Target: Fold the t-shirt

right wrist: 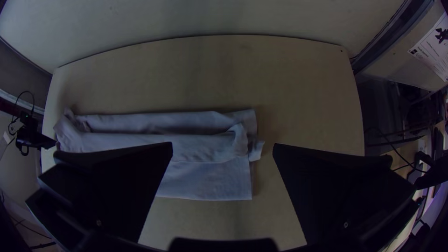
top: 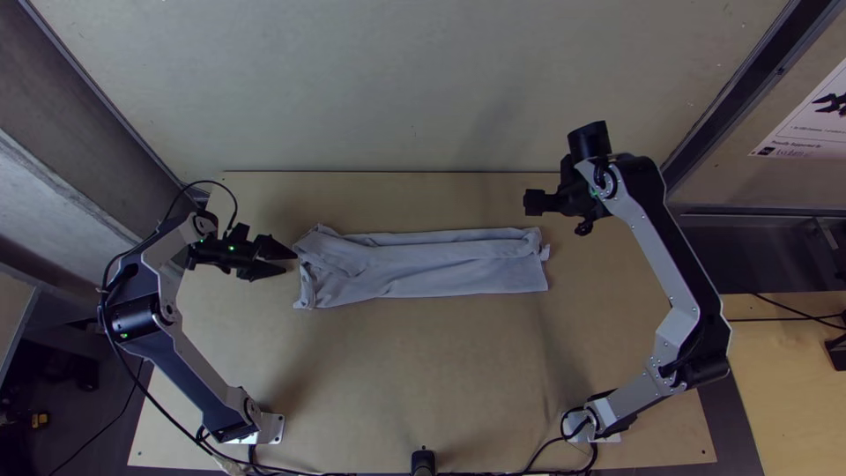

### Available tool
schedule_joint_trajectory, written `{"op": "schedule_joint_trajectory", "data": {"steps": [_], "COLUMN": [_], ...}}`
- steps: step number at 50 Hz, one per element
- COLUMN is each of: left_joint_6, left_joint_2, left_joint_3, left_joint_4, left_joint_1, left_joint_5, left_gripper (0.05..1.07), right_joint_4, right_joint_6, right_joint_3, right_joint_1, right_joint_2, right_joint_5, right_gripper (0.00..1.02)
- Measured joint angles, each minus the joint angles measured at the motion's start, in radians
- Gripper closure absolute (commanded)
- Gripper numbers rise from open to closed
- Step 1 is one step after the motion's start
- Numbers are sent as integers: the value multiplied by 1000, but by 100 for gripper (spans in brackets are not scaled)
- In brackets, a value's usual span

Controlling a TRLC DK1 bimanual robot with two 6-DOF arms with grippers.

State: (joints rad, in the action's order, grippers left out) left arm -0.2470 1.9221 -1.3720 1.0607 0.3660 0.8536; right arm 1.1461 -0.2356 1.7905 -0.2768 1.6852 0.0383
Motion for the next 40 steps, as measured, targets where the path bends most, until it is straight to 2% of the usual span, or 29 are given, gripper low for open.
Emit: {"op": "schedule_joint_trajectory", "data": {"steps": [14,24,40], "left_joint_6": [0,11,137], "left_joint_2": [34,37,36], "left_joint_3": [11,32,47], "left_joint_4": [-32,-63,-177], "left_joint_1": [-15,-86,-177], "left_joint_5": [5,38,58], "left_gripper": [10,10,10], "right_joint_4": [-1,0,0], "right_joint_6": [-1,-3,-3], "right_joint_3": [-36,-50,-60], "right_joint_1": [-11,-32,-44], "right_joint_2": [-40,-53,-76], "right_joint_5": [23,34,45], "right_gripper": [4,4,4]}}
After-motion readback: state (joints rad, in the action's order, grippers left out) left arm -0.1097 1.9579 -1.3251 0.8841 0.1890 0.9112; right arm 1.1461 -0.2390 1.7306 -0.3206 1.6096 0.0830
